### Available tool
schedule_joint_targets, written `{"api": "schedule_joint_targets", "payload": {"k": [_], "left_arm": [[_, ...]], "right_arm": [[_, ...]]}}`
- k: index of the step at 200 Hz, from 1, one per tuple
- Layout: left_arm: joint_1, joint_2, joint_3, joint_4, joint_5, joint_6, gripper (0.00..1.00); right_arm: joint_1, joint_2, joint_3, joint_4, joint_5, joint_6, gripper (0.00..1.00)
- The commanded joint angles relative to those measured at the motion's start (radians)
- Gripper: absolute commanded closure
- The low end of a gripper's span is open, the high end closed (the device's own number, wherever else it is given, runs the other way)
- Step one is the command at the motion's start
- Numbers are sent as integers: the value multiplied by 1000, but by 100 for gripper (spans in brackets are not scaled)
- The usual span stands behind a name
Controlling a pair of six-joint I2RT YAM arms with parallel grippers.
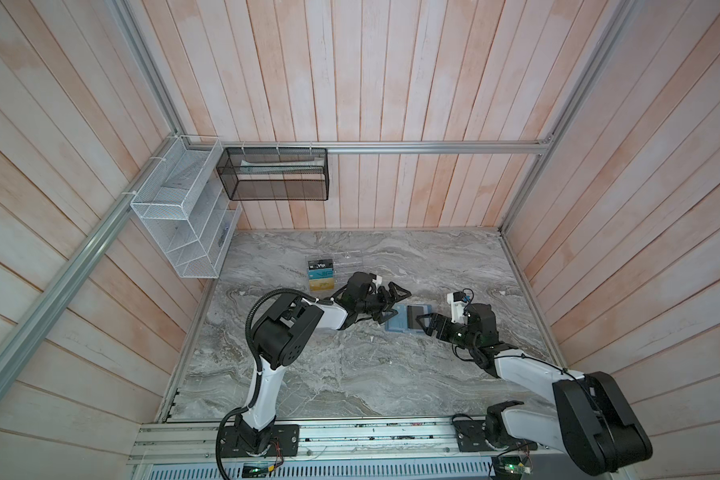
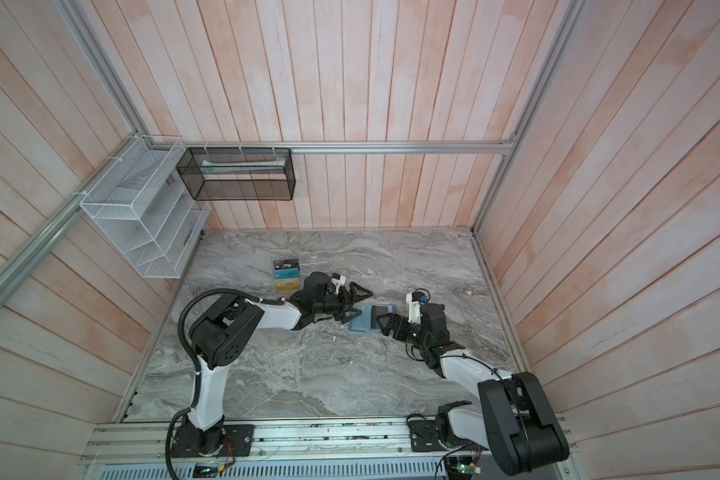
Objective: Take the credit cards out of the card holder
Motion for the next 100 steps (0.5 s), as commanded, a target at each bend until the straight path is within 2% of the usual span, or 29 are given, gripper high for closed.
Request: {"api": "schedule_joint_targets", "payload": {"k": [1,45,71,100], "left_arm": [[-4,-15,-6,32,26,-16,0],[-3,10,24,70,49,-68,0],[-4,27,21,114,59,-113,0],[-5,32,27,105,58,-110,0]], "right_arm": [[-10,52,43,94,-60,6,3],[-22,127,83,161,-89,29,3],[-36,161,62,238,-116,66,4],[-40,211,40,286,-143,72,4]]}}
